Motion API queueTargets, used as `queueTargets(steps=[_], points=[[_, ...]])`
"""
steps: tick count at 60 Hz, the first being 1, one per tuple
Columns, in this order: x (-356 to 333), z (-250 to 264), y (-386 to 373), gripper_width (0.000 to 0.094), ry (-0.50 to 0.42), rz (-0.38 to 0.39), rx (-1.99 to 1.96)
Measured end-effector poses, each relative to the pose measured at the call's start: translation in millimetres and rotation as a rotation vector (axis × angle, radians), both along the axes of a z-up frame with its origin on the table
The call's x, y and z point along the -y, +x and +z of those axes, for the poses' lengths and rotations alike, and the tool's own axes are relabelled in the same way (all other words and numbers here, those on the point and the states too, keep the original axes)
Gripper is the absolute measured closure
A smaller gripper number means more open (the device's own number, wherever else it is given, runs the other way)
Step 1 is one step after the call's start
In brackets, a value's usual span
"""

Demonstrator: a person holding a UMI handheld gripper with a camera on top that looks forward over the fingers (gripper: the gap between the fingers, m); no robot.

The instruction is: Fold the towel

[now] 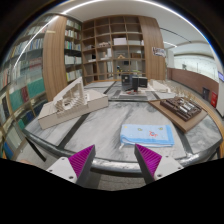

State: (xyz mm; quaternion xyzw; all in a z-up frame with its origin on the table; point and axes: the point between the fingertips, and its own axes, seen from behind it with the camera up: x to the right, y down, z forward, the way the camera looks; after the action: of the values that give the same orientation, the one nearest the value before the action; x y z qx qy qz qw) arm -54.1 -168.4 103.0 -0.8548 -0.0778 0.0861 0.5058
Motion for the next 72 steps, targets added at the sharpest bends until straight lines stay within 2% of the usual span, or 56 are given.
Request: queueTargets(steps=[10,14,20,24,25,27,28,29,31,33,34,38,52,55,62,68,72], points=[[-71.0,-23.8,2.9,0.0124,-0.011,-0.006,0.045],[-106.0,-41.9,-4.1,0.0158,-0.022,-0.015,0.059],[-147.5,-76.5,-2.7,0.0183,-0.085,-0.040,0.080],[-164.8,-93.9,-2.3,0.0252,-0.106,-0.042,0.108],[-168.4,-98.4,-1.2,0.0241,-0.111,-0.036,0.117],[-171.7,-108.5,-0.5,0.0329,-0.128,-0.032,0.141],[-173.4,-114.9,3.7,0.0444,-0.140,-0.035,0.154],[-173.5,-116.6,2.9,0.0421,-0.133,-0.025,0.153],[-178.4,-115.9,6.3,0.0546,-0.111,-0.038,0.148],[-181.8,-114.6,5.2,0.0617,-0.104,-0.053,0.155],[-181.1,-115.2,8.6,0.0623,-0.101,-0.063,0.159],[-182.5,-115.5,24.0,0.0874,-0.095,-0.110,0.194],[-189.4,-110.4,18.8,0.0928,-0.088,-0.076,0.119],[-189.8,-99.0,24.0,0.0929,-0.062,-0.073,0.107],[-195.6,-44.9,55.1,0.0929,0.037,-0.117,0.036],[-200.7,-18.2,104.4,0.0927,0.044,-0.192,-0.060],[-202.5,-23.3,146.5,0.0925,0.028,-0.244,-0.053]])
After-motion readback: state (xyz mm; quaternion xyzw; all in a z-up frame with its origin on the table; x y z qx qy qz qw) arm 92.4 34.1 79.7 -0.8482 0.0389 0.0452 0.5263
